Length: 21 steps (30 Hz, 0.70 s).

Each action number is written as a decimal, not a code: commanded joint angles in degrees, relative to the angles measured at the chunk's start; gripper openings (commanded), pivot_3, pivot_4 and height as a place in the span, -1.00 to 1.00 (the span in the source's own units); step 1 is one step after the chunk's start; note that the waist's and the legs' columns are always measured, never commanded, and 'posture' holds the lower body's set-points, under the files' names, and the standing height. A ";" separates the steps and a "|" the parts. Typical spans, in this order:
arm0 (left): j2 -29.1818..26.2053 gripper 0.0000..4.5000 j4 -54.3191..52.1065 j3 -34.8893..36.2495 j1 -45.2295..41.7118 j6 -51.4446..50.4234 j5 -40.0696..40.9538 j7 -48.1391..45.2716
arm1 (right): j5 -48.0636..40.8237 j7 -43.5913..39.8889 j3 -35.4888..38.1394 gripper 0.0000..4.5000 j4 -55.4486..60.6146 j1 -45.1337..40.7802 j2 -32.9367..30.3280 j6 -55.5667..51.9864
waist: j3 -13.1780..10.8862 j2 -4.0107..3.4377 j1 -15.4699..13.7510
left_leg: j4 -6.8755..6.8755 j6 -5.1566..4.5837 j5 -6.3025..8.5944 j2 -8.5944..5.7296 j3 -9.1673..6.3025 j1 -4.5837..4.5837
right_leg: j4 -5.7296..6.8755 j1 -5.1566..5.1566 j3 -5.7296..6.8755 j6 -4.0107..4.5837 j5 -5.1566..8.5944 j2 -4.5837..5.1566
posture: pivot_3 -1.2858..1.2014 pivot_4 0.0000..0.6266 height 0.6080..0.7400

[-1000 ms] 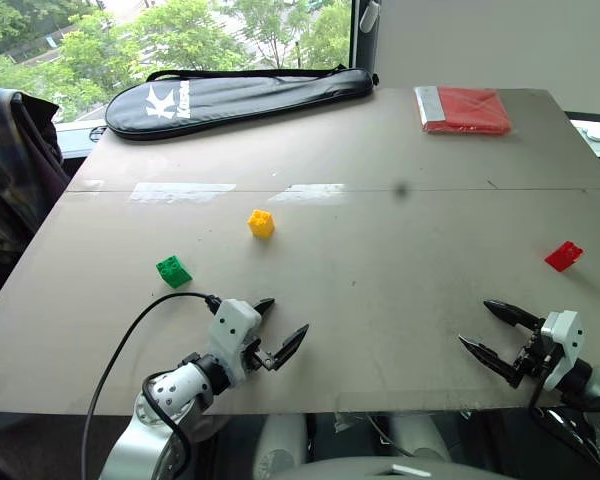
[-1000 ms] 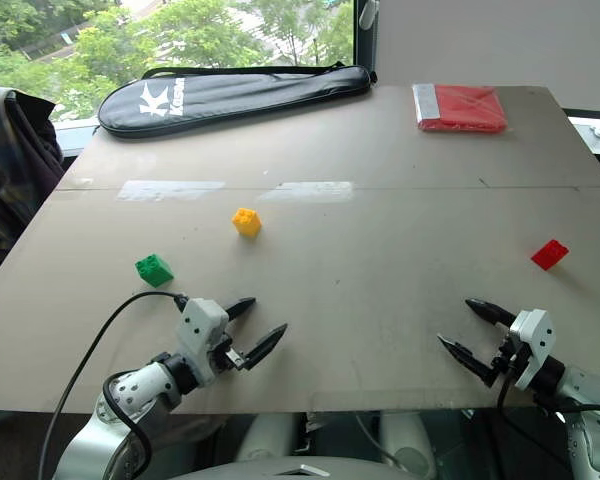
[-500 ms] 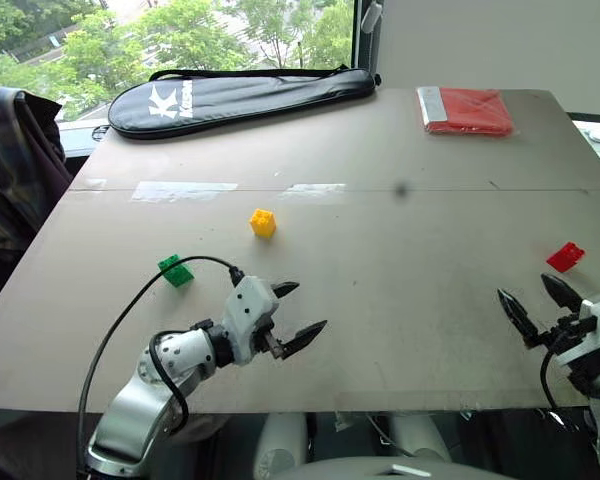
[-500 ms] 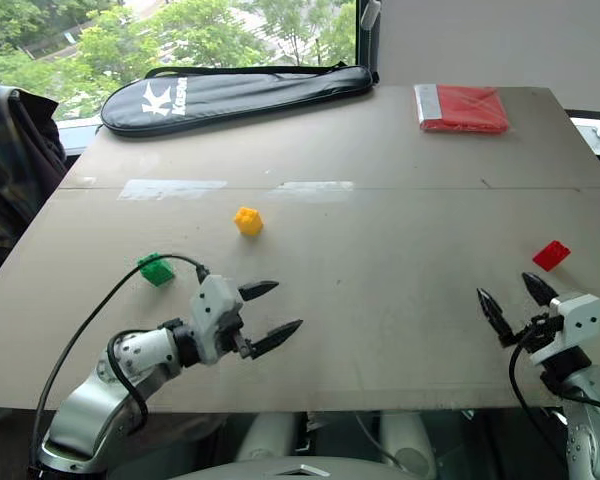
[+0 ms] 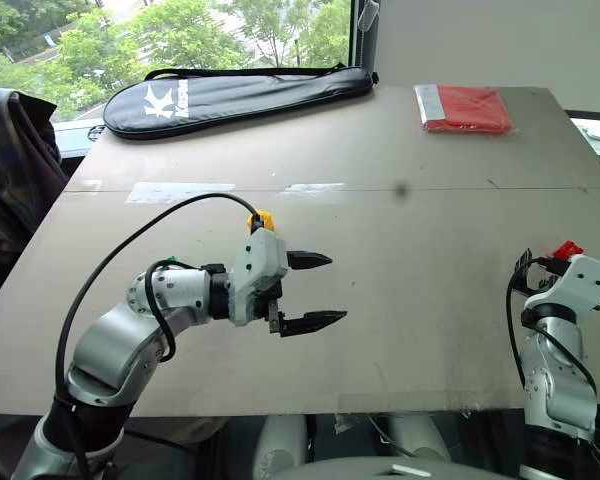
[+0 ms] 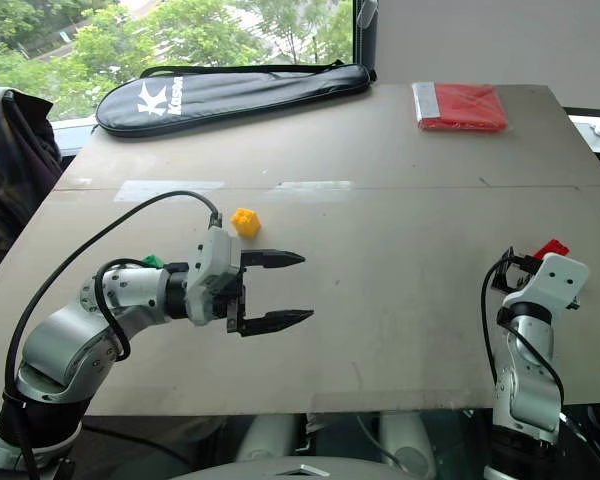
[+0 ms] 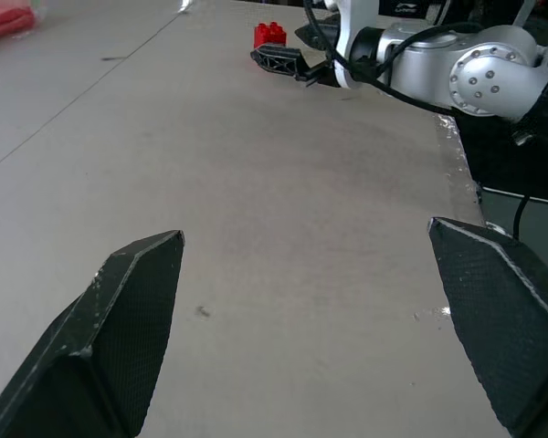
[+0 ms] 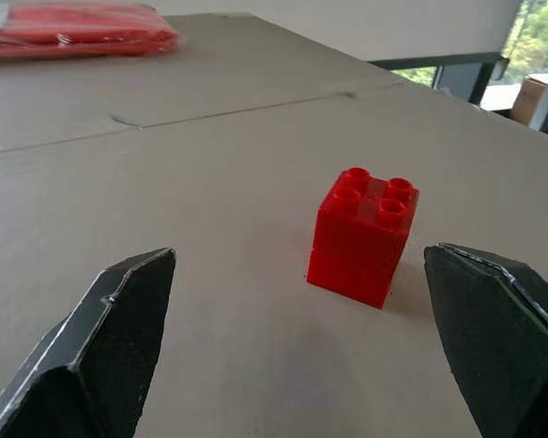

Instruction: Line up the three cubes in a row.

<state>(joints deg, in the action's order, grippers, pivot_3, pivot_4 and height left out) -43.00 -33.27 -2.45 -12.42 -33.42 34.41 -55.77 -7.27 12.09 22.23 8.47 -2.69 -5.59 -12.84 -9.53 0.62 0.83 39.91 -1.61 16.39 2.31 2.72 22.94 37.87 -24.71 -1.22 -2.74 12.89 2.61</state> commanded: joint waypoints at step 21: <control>-1.10 1.00 -4.18 1.11 0.19 1.39 1.15 0.86 | 1.47 6.92 3.72 0.28 -21.56 -13.36 -4.42 9.29 | -0.01 0.00 0.33 | 0.00 -0.01 -0.01 0.00 0.01 -0.04 | 0.04 0.01 -0.09 0.02 -0.02 -0.06 | 0.03 -0.52 0.52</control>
<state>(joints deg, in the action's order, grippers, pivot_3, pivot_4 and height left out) -43.53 -35.59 -2.41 -12.40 -33.26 35.59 -54.87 -6.09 18.11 25.50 -12.67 -15.54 -9.33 -4.46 -9.54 0.62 1.16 39.91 -1.62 16.39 2.31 2.72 22.90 37.91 -24.70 -1.31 -2.72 12.87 2.55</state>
